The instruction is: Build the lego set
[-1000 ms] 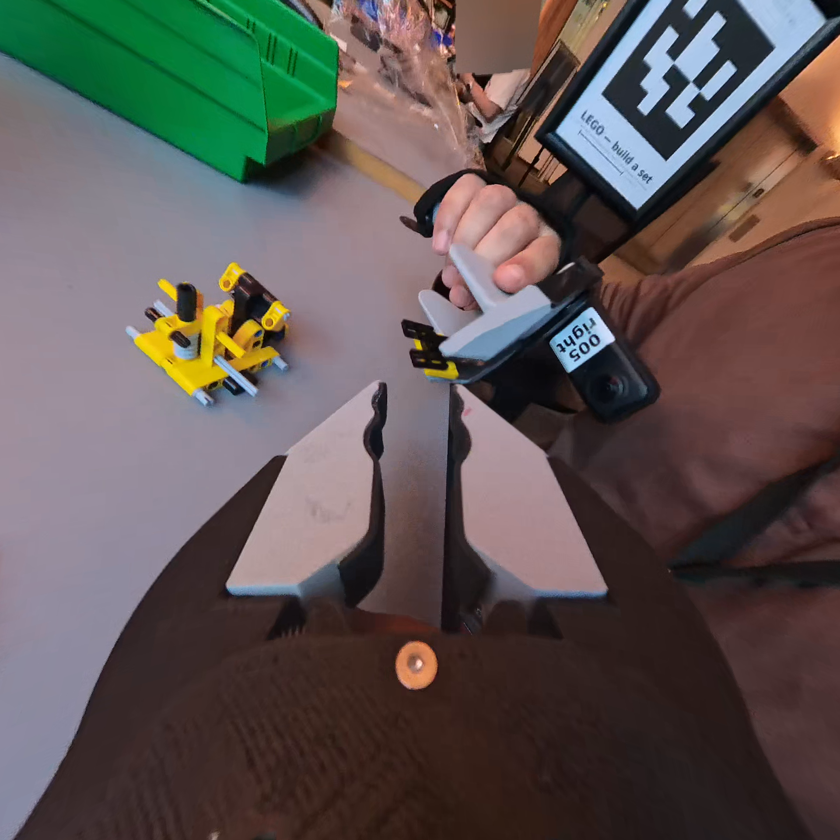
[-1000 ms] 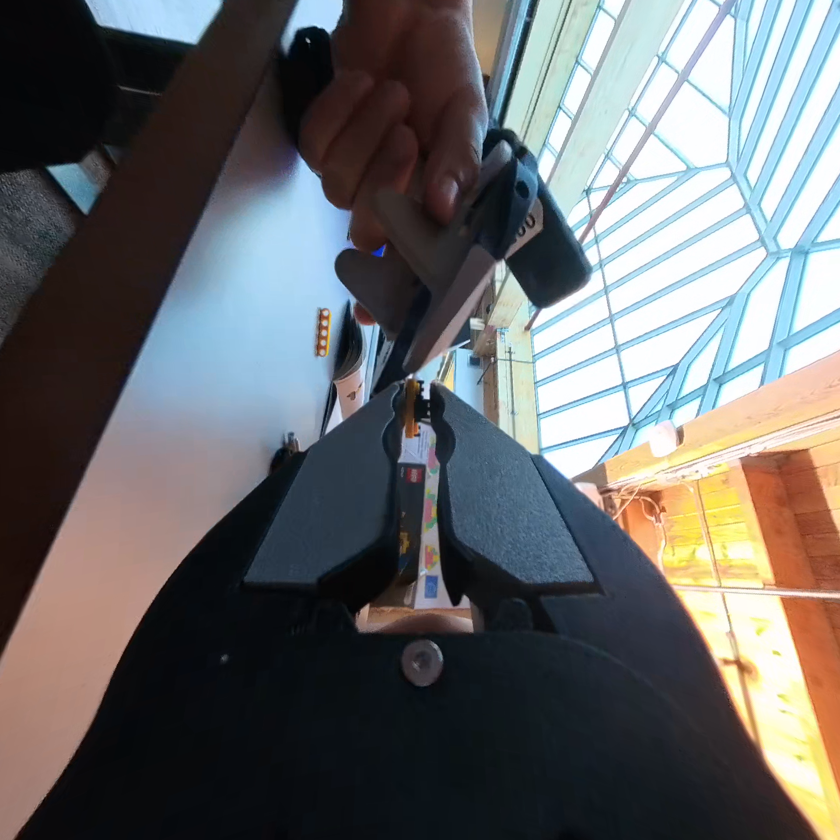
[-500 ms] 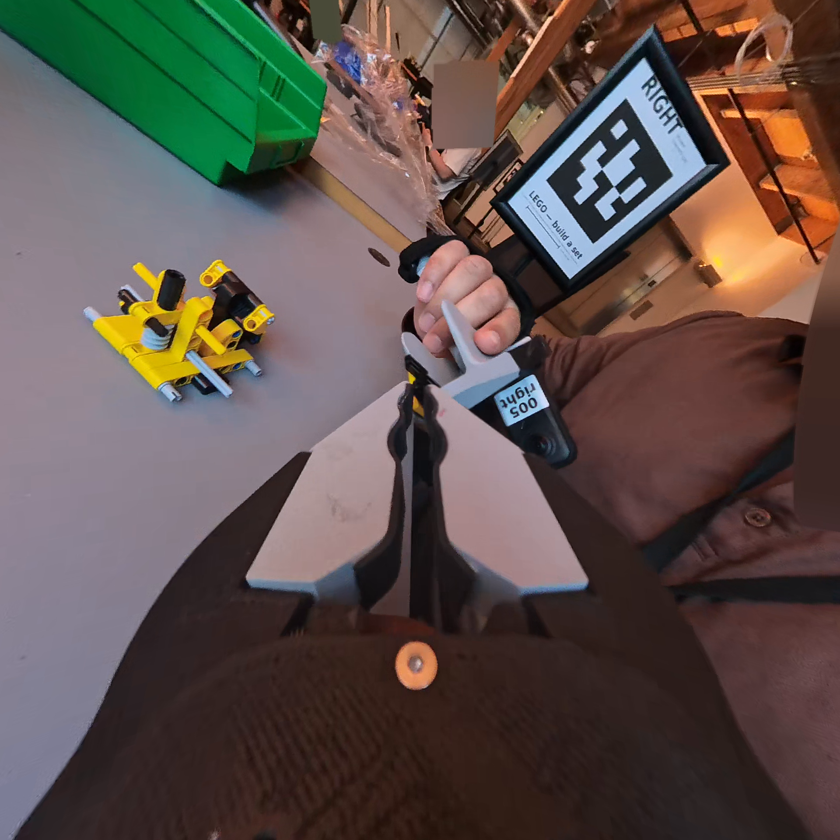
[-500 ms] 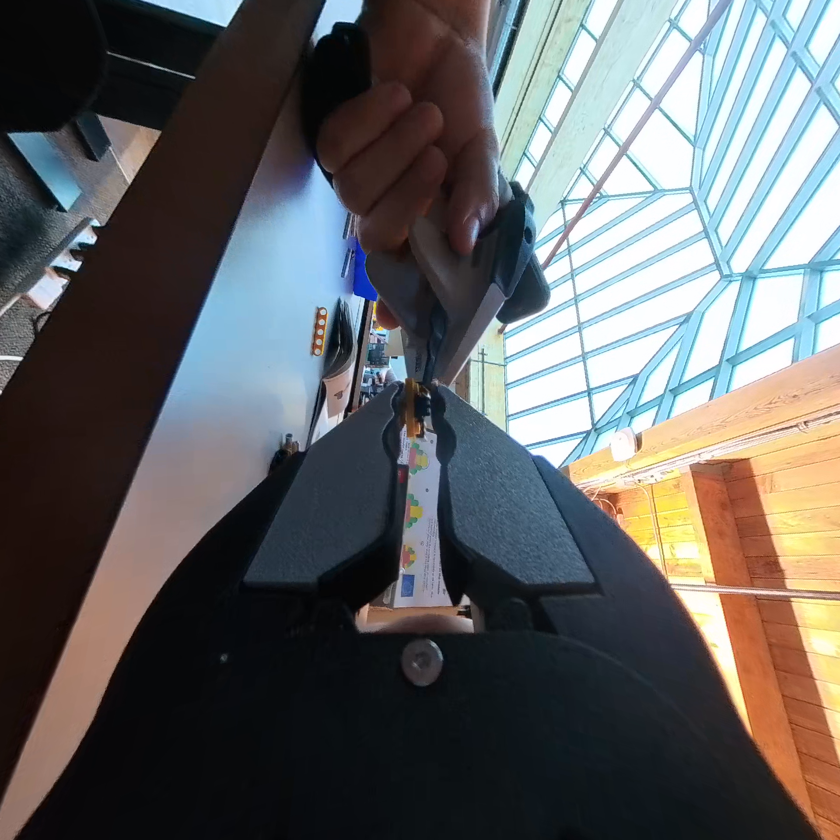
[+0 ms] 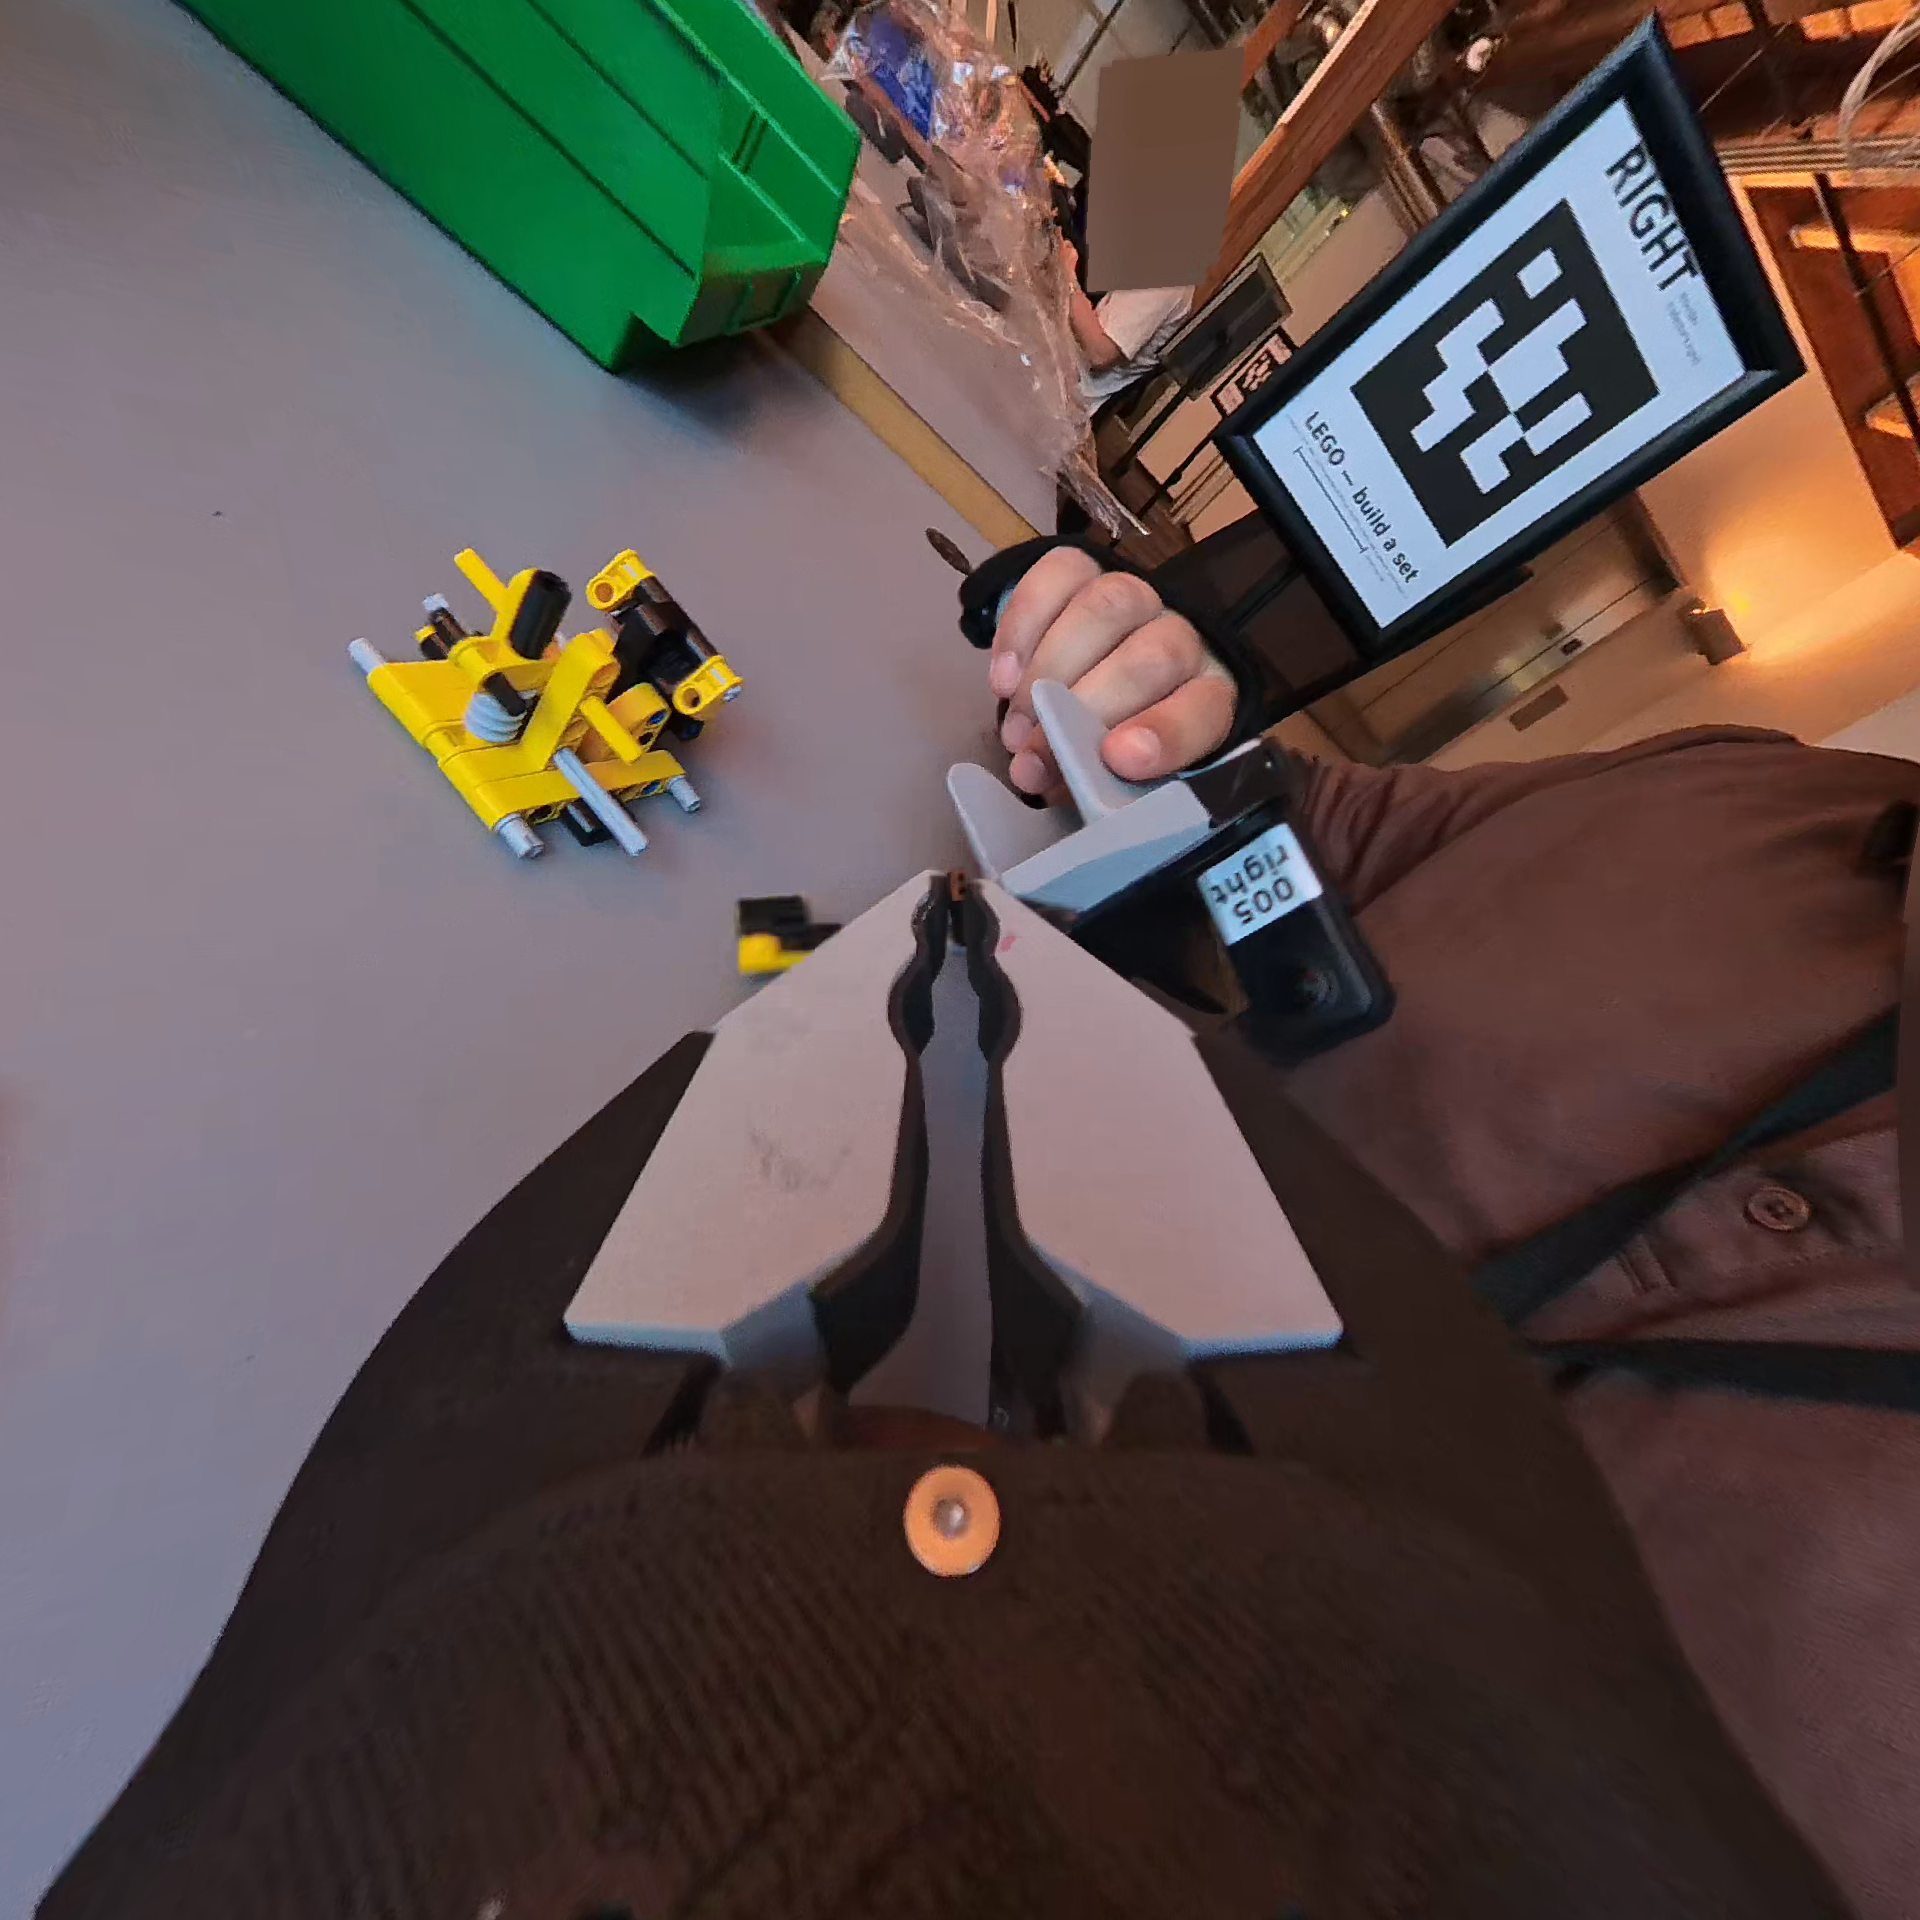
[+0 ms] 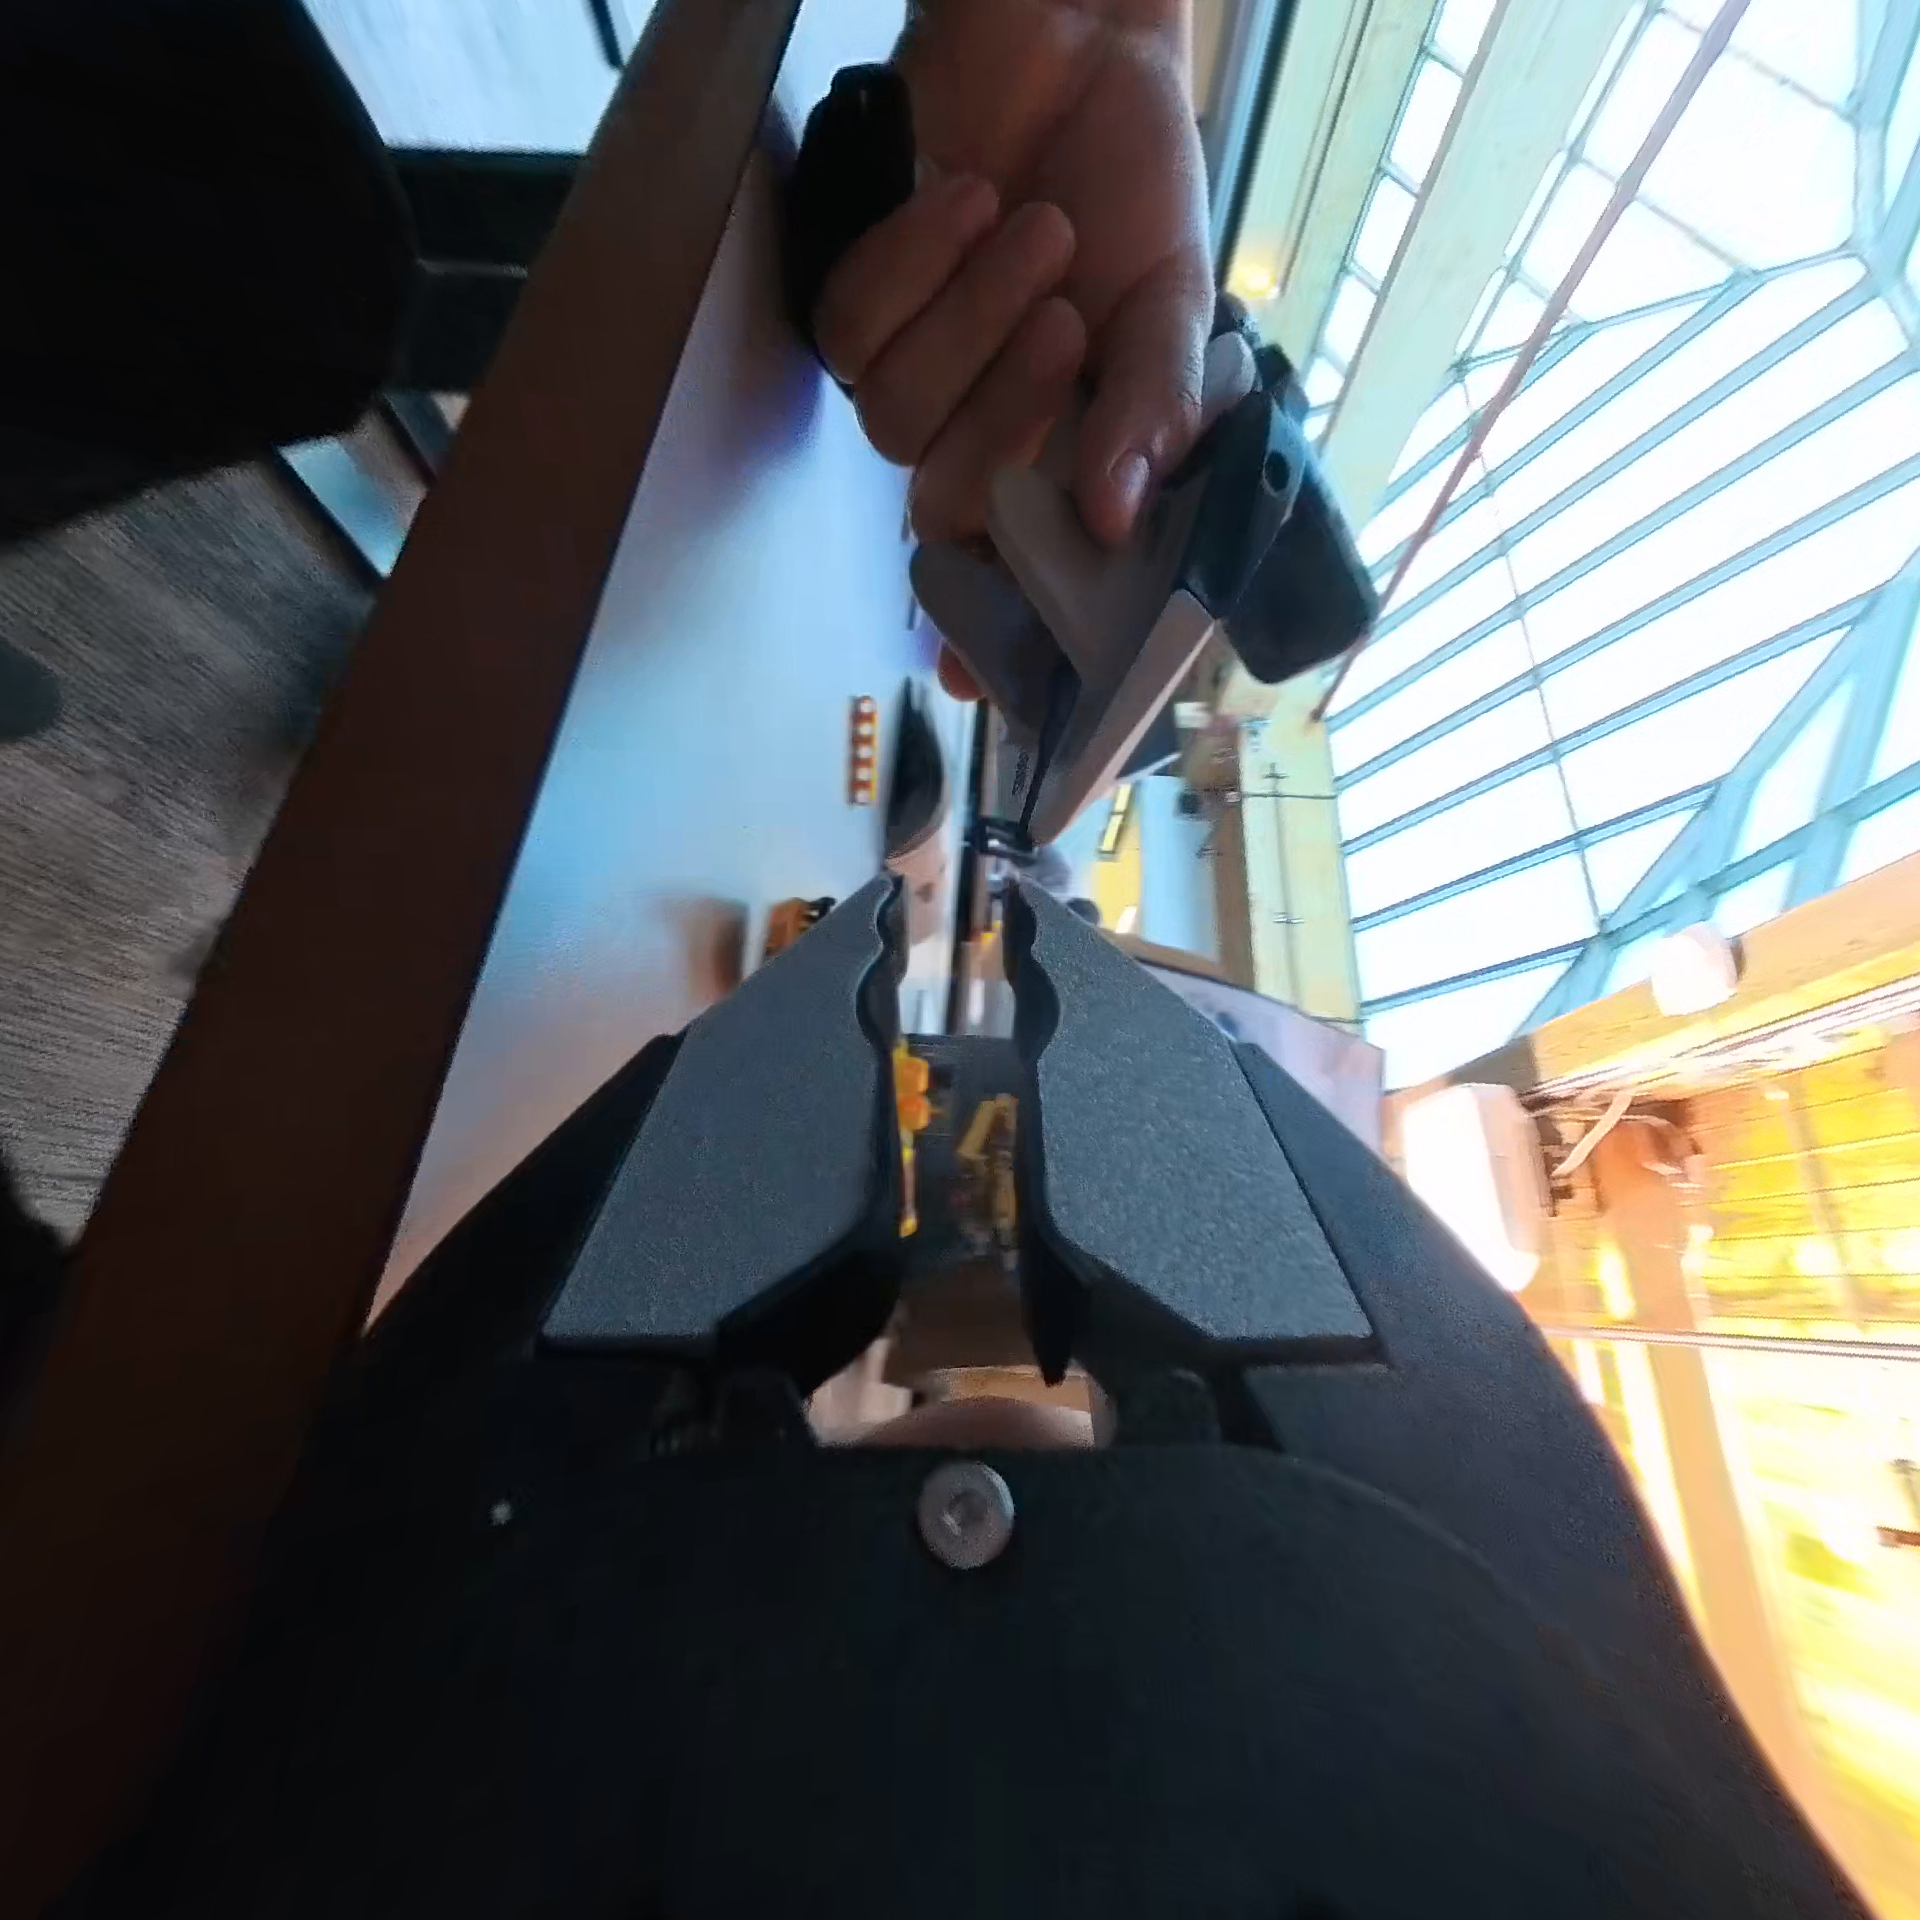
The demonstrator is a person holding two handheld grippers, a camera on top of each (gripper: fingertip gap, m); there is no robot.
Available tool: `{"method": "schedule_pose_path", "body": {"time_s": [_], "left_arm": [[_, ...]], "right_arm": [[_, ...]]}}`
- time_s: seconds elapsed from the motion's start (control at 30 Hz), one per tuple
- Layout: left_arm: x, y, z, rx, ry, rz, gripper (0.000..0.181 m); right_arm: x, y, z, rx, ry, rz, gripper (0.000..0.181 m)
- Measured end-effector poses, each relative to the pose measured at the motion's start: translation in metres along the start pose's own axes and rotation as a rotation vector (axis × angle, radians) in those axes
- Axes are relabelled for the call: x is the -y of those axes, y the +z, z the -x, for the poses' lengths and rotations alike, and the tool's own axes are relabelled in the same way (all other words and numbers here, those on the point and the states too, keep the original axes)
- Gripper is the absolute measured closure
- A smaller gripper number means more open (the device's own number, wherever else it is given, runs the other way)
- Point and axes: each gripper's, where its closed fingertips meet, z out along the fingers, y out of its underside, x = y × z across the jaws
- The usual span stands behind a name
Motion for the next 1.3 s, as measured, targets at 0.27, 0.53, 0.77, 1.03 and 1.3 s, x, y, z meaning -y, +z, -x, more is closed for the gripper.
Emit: {"method": "schedule_pose_path", "body": {"time_s": [0.27,0.53,0.77,1.03,1.3], "left_arm": [[0.000,-0.007,0.020,0.095,-0.010,0.025,0.181],[-0.014,0.010,0.030,0.108,-0.011,0.196,0.181],[-0.036,0.004,0.052,0.182,0.028,0.412,0.181],[-0.029,0.002,0.053,0.253,0.183,0.376,0.160],[-0.034,0.023,0.053,0.354,0.469,0.454,0.150]], "right_arm": [[-0.022,-0.011,0.029,0.126,0.159,0.060,0.178],[-0.041,-0.014,0.030,0.291,0.611,0.071,0.173],[-0.038,-0.015,0.027,0.370,0.780,0.049,0.170],[-0.042,-0.009,0.030,0.441,0.885,0.076,0.170],[-0.042,0.002,0.044,0.544,0.884,0.117,0.162]]}}
